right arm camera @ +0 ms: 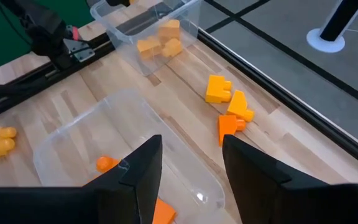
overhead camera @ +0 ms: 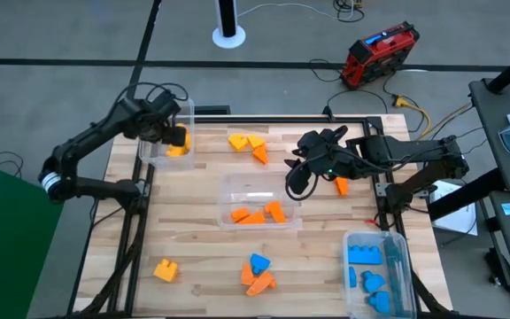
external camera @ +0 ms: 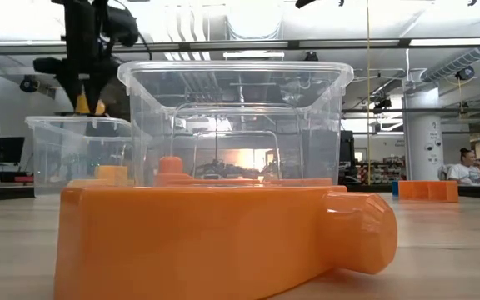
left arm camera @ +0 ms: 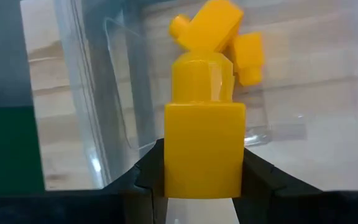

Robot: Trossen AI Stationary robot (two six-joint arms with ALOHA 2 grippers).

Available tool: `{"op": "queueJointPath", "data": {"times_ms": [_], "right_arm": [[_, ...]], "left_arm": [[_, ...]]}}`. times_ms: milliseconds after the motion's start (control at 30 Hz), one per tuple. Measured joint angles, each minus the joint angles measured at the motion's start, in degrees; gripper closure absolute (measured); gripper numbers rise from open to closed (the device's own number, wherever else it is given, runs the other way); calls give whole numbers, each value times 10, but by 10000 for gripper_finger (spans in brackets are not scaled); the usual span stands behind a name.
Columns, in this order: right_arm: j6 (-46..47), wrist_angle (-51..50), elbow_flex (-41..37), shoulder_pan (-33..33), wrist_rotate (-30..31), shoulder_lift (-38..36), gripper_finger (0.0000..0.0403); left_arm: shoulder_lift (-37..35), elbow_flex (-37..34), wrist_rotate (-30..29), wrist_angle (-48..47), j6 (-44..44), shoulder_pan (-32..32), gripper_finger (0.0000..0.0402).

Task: Sort blocks
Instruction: Put the yellow game piece into the top left transparent bin, then put the orange game piece into the middle transparent bin

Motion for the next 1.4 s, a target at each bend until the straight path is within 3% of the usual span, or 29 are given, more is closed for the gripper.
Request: {"op": "queueJointPath", "data": {"times_ms": [400, 700, 1000, 1400], "right_arm": [[1, 2, 0, 0, 0, 0, 255], [8, 2, 0, 0, -1, 0, 254], [15, 1, 0, 0, -1, 0, 244], [61, -7, 7, 0, -6, 0, 281]], "left_arm": [[-4, 17, -4, 11, 23, 4, 215], [-12, 91, -4, 11, 32, -15, 185], [-22, 147, -2, 10, 14, -117, 185], [-36, 156, -1, 10, -64, -312, 185]]}}
